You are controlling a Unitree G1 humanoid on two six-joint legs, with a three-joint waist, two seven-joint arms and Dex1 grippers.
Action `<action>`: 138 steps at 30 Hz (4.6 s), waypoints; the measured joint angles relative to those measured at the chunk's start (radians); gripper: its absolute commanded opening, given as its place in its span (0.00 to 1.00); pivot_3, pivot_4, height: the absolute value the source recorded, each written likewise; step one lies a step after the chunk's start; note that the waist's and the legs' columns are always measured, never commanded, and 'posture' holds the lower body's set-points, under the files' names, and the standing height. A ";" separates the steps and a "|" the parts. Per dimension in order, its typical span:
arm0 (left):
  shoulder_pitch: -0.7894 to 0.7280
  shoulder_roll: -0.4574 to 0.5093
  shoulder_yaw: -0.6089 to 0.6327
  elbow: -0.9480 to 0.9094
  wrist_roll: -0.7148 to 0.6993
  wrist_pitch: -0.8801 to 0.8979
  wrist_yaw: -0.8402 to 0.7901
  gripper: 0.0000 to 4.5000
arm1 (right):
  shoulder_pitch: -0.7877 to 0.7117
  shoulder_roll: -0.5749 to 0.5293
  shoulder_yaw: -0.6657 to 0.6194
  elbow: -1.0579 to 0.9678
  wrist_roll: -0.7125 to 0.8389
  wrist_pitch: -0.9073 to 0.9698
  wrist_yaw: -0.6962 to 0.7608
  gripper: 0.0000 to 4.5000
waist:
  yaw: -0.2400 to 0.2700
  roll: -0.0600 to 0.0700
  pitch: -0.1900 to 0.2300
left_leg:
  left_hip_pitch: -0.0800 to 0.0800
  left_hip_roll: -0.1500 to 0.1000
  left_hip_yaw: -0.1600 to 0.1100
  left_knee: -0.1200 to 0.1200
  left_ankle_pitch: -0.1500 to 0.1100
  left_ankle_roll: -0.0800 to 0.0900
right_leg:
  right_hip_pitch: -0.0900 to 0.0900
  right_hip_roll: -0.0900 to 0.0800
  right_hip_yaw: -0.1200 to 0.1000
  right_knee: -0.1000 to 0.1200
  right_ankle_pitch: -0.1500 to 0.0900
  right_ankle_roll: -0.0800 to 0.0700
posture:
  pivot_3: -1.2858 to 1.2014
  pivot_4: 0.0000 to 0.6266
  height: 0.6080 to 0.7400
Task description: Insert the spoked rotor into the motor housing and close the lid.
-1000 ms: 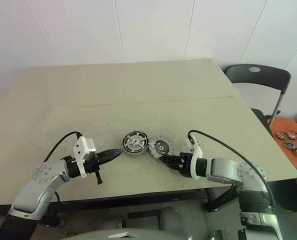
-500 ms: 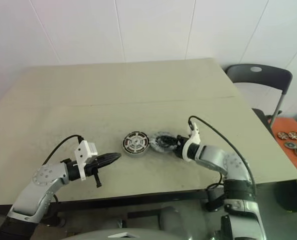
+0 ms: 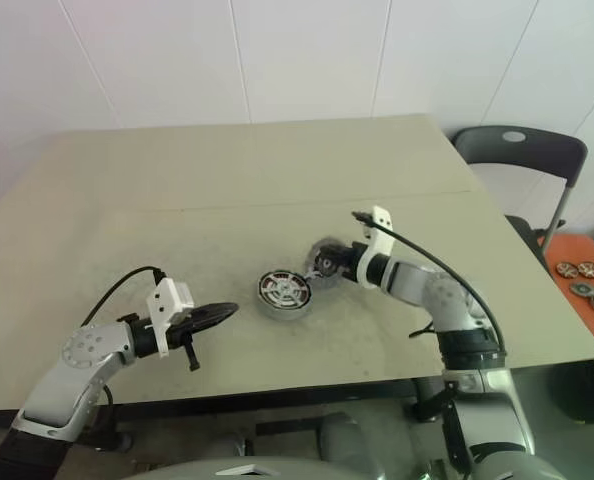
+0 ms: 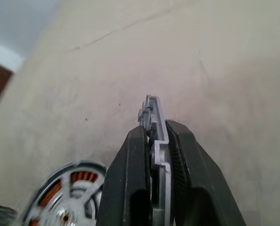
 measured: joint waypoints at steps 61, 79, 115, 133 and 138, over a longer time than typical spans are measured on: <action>-0.098 -0.043 0.008 0.113 -0.027 -0.008 -0.014 0.00 | 0.057 -0.152 0.208 -0.127 -0.473 -0.251 0.896 0.99 | 0.004 -0.001 0.000 | 0.006 -0.001 -0.001 0.004 0.000 0.000 | 0.002 0.000 -0.001 0.013 0.001 0.004 | 0.52 0.00 1.00; -0.103 -0.046 0.006 0.118 -0.001 -0.020 0.002 0.00 | 0.055 -0.102 0.329 -0.041 -0.711 -0.451 0.854 0.68 | 0.000 -0.004 -0.002 | 0.020 -0.001 -0.001 0.005 0.000 0.000 | 0.015 0.000 -0.001 0.013 -0.001 0.000 | 0.52 0.00 1.00; -0.104 -0.063 -0.006 0.141 0.040 -0.055 0.005 0.00 | 0.042 0.044 0.271 -0.020 -0.735 -0.321 0.756 0.68 | -0.007 -0.006 -0.002 | 0.026 -0.001 -0.001 0.002 0.000 0.000 | 0.015 0.001 -0.001 0.015 -0.001 -0.001 | 0.52 0.00 1.00; -0.103 -0.067 -0.007 0.141 0.043 -0.055 0.005 0.00 | 0.051 0.046 0.310 -0.038 -0.775 -0.340 0.712 0.68 | -0.008 -0.006 -0.002 | 0.028 -0.001 -0.001 0.001 0.000 -0.001 | 0.015 0.001 0.000 0.013 -0.001 -0.001 | 0.52 0.00 1.00; -0.103 -0.067 -0.008 0.145 0.044 -0.055 0.005 0.00 | 0.051 0.046 0.310 -0.038 -0.775 -0.335 0.711 0.68 | -0.008 -0.006 -0.002 | 0.028 -0.001 -0.001 0.001 0.000 -0.001 | 0.015 0.001 0.000 0.013 -0.001 -0.001 | 0.52 0.00 1.00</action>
